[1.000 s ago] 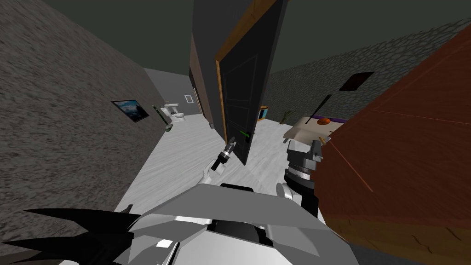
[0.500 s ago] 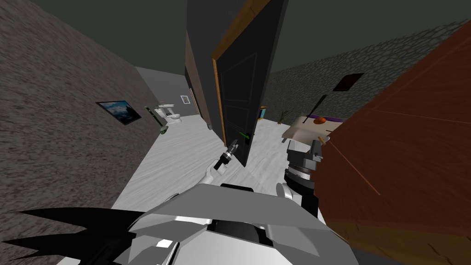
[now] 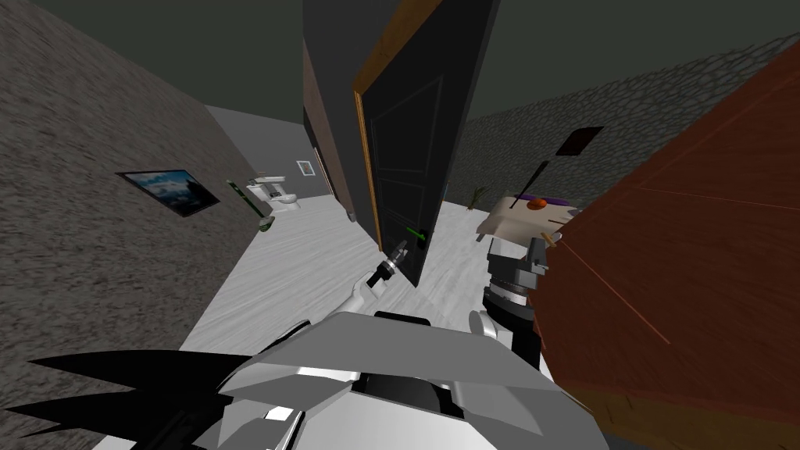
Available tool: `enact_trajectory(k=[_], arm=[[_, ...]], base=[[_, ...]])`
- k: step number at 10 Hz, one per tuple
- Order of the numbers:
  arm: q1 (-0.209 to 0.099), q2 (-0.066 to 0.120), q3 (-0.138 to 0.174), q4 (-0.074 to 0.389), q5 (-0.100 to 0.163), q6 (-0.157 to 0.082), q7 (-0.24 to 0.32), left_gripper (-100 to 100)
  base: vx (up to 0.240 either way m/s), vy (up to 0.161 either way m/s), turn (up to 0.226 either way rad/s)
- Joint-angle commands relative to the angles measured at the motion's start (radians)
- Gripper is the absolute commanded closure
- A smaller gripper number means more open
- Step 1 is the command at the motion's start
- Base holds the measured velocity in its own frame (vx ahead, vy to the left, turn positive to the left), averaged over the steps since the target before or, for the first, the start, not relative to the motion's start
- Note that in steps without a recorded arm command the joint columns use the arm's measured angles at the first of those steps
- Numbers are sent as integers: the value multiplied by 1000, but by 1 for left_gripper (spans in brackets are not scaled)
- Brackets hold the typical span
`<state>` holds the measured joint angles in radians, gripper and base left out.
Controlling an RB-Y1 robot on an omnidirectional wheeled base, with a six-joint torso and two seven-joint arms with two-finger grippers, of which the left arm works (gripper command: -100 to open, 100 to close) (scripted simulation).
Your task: Push the door open
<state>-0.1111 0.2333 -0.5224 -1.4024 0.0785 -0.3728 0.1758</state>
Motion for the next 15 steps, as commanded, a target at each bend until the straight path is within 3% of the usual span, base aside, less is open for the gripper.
enact_trajectory(k=[1, 3, 4, 10, 11, 15], arm=[[-18, 10, -18, 32, 6, 1, 14, -100], [-50, 20, -51, 88, 15, 5, 32, -100], [-50, 20, -51, 88, 15, 5, 32, -100], [-115, 40, -117, 202, 34, 14, 70, -100], [-109, 39, -111, 187, 32, 18, 66, -100], [-116, 13, -91, 224, 29, 13, 57, -100]], base=[[117, 47, -81], [126, 88, -91], [82, 87, -42], [110, 70, -67], [42, 30, -5], [170, -106, -51]])
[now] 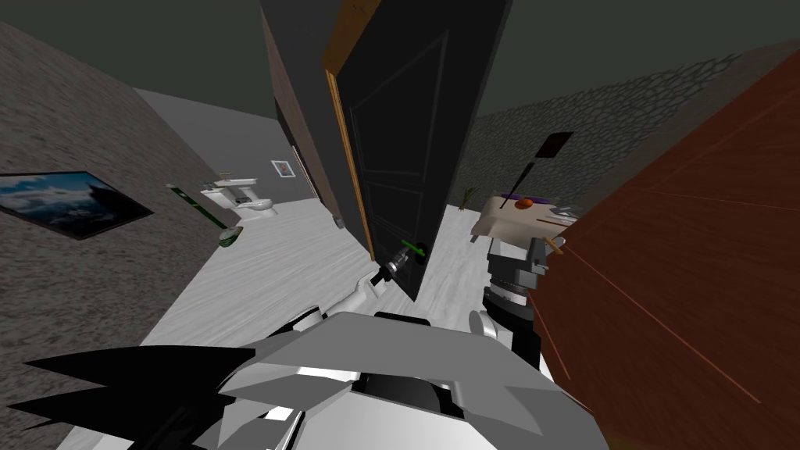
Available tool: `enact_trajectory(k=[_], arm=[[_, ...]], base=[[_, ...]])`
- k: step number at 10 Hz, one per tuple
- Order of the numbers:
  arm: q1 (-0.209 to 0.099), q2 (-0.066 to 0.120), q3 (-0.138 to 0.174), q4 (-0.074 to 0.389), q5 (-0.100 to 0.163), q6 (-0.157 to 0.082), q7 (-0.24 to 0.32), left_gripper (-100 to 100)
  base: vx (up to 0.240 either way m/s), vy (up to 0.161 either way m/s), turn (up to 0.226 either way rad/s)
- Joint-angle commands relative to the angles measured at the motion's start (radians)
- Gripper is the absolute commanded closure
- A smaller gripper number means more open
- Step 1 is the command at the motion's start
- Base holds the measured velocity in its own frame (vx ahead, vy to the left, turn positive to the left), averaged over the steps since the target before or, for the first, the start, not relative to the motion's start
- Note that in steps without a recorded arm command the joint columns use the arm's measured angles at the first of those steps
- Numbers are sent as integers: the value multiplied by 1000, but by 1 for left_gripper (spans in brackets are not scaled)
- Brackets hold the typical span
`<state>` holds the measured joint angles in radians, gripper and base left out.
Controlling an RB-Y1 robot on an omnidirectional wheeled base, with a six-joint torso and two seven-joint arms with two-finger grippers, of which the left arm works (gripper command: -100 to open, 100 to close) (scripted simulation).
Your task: Push the door open
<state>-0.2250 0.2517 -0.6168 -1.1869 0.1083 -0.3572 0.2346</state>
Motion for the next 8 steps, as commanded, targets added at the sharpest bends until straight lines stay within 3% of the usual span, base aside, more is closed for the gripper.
enact_trajectory(k=[1, 4, 5, 8], arm=[[-3, -9, 6, 13, -1, -3, -4, -100], [-5, -18, 13, 24, -2, -6, -7, -100], [-5, -18, 13, 24, -2, -6, -7, 100], [-5, -18, 13, 24, -2, -6, -7, 100]], base=[[167, -141, -38], [132, -92, -29], [-11, 4, 6], [-12, 9, -11]])
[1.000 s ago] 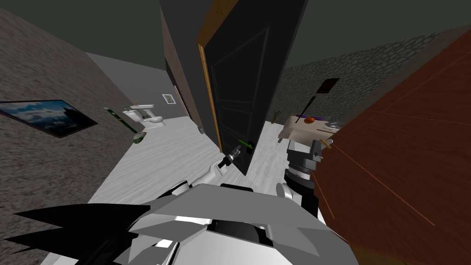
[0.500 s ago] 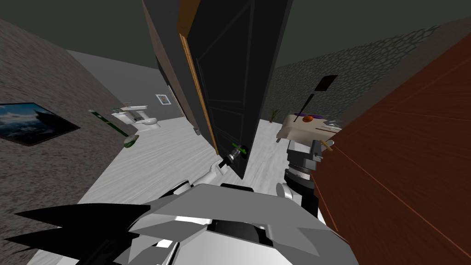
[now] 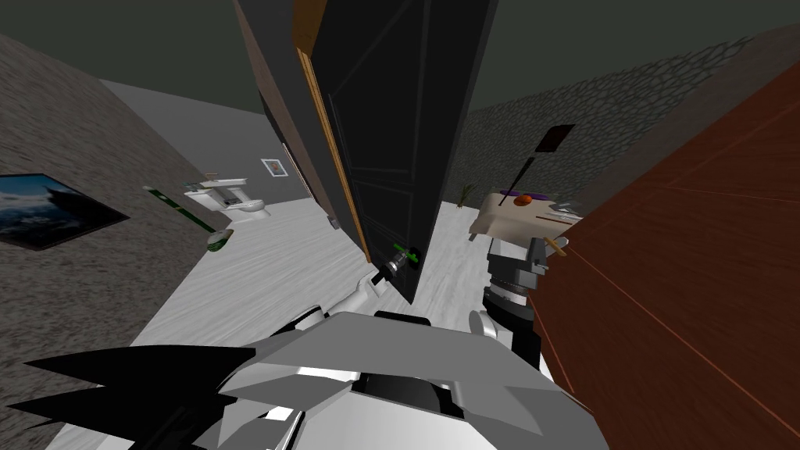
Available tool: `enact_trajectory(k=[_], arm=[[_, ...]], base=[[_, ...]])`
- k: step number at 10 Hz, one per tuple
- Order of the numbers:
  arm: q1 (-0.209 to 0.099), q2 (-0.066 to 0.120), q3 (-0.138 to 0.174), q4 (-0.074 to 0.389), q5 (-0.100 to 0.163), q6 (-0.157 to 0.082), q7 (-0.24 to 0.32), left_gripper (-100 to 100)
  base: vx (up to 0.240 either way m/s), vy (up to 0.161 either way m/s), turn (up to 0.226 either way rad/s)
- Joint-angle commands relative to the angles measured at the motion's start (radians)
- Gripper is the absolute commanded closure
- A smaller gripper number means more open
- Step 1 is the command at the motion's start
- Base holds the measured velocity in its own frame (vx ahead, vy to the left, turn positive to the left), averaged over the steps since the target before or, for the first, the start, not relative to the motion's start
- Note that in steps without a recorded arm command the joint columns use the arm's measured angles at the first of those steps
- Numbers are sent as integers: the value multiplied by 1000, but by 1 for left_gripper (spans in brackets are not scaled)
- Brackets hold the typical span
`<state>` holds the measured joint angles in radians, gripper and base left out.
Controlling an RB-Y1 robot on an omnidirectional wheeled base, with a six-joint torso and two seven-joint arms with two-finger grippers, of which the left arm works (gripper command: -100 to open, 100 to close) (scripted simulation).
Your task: Push the door open
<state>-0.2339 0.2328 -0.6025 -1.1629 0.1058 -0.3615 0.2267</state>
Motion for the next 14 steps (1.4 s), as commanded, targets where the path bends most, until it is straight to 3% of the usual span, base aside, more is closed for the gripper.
enact_trajectory(k=[1, 5, 14], arm=[[4, 1, -1, 1, 0, -1, 1, 100], [-7, -10, 35, 19, 0, 0, -12, 100], [-33, -48, 170, 94, -2, -1, -58, 100]], base=[[0, 0, 0], [57, -100, 32], [119, -141, 29]])
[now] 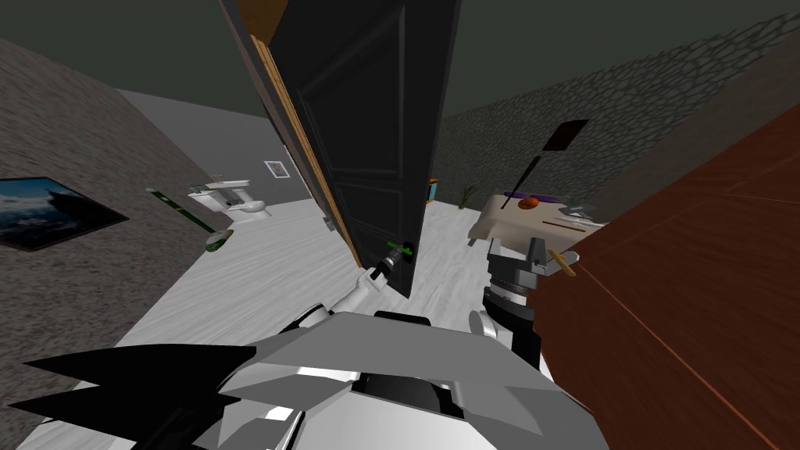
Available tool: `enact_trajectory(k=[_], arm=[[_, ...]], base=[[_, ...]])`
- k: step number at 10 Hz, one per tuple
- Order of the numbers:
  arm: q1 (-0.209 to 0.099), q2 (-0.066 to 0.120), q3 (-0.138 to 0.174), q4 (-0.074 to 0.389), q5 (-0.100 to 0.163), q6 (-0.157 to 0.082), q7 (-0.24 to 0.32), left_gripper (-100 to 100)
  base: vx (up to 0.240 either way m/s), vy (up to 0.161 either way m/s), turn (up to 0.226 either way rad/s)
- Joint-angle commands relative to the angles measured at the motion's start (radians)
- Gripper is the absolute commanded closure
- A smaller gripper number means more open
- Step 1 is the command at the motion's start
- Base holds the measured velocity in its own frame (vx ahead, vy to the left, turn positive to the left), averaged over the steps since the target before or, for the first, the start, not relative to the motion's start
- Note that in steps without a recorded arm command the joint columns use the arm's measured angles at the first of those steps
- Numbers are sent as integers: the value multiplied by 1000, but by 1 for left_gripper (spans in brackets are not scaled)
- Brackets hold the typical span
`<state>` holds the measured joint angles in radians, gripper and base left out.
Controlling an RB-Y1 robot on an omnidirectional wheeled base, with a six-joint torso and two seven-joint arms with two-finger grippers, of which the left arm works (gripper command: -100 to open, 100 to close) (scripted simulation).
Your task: Push the door open
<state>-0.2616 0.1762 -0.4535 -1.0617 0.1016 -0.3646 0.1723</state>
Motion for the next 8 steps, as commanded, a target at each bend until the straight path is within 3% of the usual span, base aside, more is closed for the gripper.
enact_trajectory(k=[1, 8], arm=[[-8, 4, 34, 0, 2, 2, -9, 100], [-27, -23, 129, 52, 0, 2, -41, 100]], base=[[76, -116, 50], [84, -100, 37]])
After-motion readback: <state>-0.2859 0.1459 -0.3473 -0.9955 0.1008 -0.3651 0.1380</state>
